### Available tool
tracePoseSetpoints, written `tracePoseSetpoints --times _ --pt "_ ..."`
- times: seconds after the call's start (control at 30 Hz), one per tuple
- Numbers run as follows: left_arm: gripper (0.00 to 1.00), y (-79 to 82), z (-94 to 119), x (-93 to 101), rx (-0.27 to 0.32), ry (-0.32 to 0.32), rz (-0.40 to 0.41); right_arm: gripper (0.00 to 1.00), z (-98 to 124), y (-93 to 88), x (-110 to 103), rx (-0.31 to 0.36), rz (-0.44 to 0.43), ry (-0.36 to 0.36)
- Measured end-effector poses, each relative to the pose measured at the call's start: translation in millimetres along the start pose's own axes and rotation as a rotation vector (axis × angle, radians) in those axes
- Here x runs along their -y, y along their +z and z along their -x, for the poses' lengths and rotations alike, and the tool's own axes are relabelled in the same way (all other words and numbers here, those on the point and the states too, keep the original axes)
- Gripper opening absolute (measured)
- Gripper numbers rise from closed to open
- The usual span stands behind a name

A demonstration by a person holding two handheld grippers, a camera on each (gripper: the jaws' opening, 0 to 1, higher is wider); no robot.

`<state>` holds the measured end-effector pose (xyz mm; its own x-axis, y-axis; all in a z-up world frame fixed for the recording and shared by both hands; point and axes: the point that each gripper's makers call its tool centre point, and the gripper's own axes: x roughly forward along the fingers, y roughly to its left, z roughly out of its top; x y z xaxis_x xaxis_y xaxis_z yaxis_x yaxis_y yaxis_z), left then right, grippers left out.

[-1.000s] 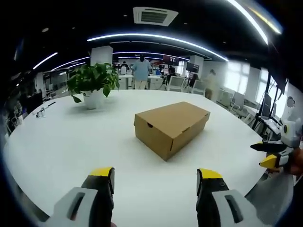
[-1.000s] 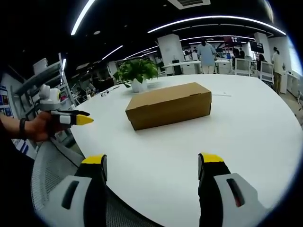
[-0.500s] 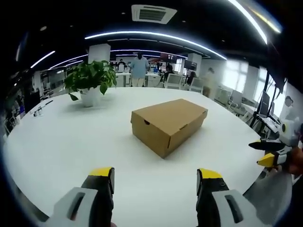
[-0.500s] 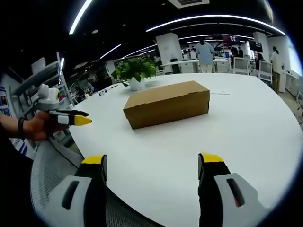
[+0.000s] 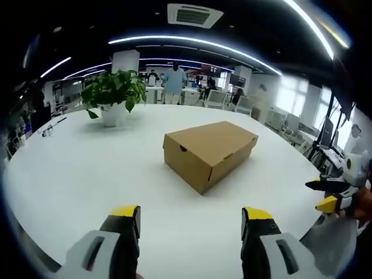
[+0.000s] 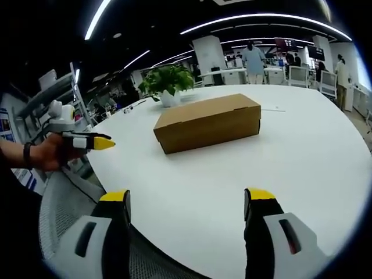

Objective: Operate the shoe box by opening the lid, removing the specified soft item, and placing it in the target area until the item is outside and the box remains undamaged.

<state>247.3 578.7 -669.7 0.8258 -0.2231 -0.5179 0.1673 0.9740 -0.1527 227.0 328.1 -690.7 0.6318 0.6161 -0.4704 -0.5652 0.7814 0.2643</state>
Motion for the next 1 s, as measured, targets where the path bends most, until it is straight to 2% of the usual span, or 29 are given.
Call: tracePoseSetpoints --times 0.33,0.8,1.0 --pt "0.72 -0.6 -5.8 -1.0 0.005 0.005 0.043 0.77 -2.0 -3.5 -1.6 -0.018 -0.033 0.023" --pt "0.72 -4.6 -18.3 -1.4 0.002 -0.002 0.084 0.77 -5.3 -7.4 3.5 -0.05 -0.074 0.015" --pt "0.72 -2.7 -24.1 -1.8 0.01 -0.001 0.108 0.77 -13.6 0.4 14.4 -0.06 -0.068 0.015"
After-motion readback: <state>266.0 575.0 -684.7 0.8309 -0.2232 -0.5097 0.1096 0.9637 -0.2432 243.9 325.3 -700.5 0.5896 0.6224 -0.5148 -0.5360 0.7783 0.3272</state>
